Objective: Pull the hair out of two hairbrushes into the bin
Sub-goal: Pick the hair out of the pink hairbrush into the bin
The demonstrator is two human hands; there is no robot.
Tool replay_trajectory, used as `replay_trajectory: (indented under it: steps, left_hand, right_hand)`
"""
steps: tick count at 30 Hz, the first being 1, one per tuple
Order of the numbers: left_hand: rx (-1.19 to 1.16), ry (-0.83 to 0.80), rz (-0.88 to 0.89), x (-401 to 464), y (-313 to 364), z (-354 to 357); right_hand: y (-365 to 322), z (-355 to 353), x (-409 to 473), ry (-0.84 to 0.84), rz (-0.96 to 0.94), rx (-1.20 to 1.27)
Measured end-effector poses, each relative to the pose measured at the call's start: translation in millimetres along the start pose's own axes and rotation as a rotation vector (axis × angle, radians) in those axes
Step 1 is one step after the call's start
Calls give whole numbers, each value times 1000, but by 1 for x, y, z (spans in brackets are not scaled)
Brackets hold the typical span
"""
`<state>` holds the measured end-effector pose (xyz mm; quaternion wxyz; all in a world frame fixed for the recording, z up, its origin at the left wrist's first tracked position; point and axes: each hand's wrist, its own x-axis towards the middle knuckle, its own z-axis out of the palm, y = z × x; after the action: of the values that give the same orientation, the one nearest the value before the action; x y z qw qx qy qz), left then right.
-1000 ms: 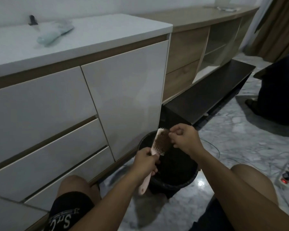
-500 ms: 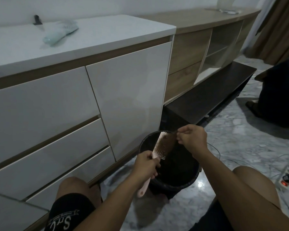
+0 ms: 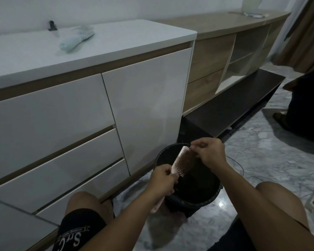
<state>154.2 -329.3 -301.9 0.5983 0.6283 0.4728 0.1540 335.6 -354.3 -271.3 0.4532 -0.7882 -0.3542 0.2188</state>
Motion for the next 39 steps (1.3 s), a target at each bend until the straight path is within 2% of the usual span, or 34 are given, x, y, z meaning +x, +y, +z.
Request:
replay_trajectory:
  steps: [5, 7, 10, 11, 17, 19, 24, 27, 30, 35, 37, 39]
  left_hand:
    - [-28, -15, -28, 5, 6, 2]
    - [-58, -12, -37, 5, 8, 3]
    - [-94, 1, -46, 7, 9, 4]
    - [-97, 6, -51, 8, 9, 4]
    - [-132, -4, -106, 11, -2, -1]
    - [-139, 0, -117, 11, -6, -2]
    - [-154, -6, -115, 9, -6, -3]
    - [-137, -24, -104, 9, -3, -3]
    - [-137, -38, -100, 9, -2, -4]
    - [-164, -51, -104, 10, -6, -6]
    - [-173, -58, -102, 10, -6, -6]
    - [-178, -60, -95, 11, -5, -6]
  right_hand:
    - [-2, 0, -2, 120, 61, 89]
    - [0, -1, -3, 41, 67, 73]
    - [2, -4, -6, -212, 82, 106]
    - [2, -5, -7, -248, 71, 104]
    - [1, -13, -1, -24, 97, 185]
    - [1, -18, 1, -17, 116, 217]
    - [-3, -13, -5, -211, 191, 220]
    - [-4, -9, -13, -350, 79, 190]
    - [-3, -6, -12, -238, -35, 37]
    - [0, -11, -3, -35, 82, 215]
    - [-1, -12, -4, -74, 91, 206]
    - [-6, -12, -9, -216, 95, 192]
